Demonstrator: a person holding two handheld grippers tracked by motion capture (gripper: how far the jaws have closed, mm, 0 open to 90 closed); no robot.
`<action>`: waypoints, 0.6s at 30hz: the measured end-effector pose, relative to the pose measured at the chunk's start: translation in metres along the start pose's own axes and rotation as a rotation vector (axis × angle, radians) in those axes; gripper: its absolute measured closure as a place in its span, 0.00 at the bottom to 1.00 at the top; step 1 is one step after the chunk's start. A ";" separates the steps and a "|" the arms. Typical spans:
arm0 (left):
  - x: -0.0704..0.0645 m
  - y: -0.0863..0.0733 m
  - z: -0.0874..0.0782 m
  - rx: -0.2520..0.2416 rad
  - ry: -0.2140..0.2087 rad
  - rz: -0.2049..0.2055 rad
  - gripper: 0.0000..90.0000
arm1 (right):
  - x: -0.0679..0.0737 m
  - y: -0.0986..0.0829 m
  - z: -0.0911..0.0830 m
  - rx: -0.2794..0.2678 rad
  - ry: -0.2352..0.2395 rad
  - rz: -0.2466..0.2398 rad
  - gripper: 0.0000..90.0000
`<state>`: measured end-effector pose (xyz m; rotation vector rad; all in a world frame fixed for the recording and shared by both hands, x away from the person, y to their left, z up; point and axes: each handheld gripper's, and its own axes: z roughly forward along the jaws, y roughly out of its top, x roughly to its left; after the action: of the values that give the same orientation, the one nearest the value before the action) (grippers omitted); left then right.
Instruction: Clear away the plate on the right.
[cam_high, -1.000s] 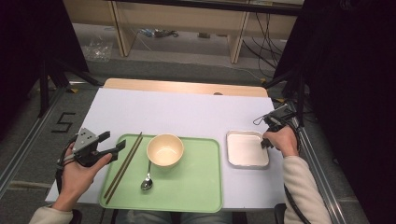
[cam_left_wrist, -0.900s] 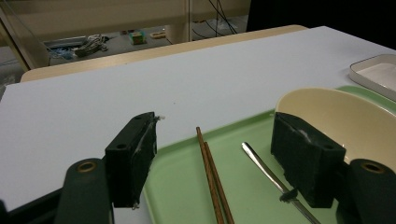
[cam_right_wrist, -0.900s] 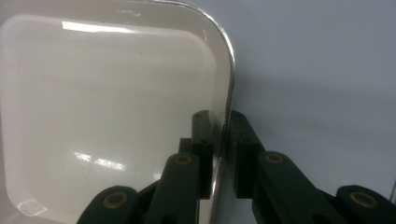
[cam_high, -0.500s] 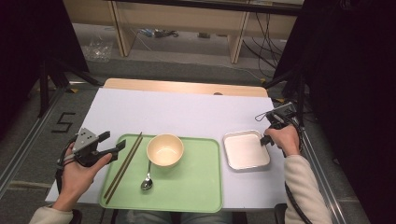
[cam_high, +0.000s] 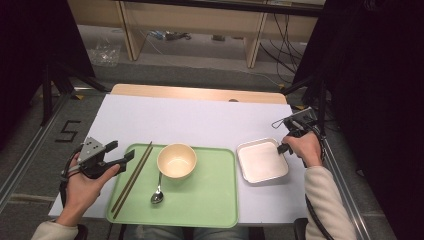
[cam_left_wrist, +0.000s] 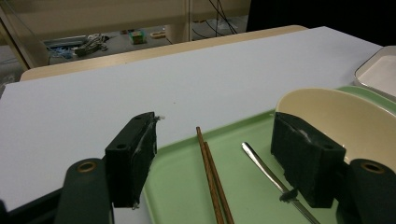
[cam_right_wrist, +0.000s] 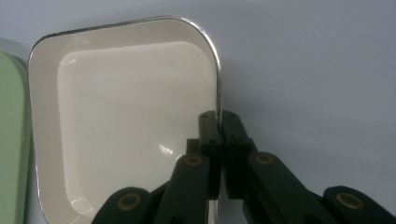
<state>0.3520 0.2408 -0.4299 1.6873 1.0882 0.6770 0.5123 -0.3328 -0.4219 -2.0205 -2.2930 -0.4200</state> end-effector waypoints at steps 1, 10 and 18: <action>0.000 0.000 0.000 -0.001 0.000 0.000 0.35 | -0.001 0.000 -0.001 -0.002 -0.007 -0.017 0.99; 0.000 0.000 0.000 -0.002 0.003 -0.001 0.35 | -0.005 -0.002 -0.014 -0.008 0.017 -0.052 0.99; -0.001 0.001 0.000 -0.003 0.000 -0.001 0.35 | 0.008 -0.011 -0.032 -0.015 0.058 -0.043 0.99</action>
<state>0.3523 0.2400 -0.4293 1.6836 1.0873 0.6774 0.4962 -0.3340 -0.3915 -1.9415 -2.3102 -0.4939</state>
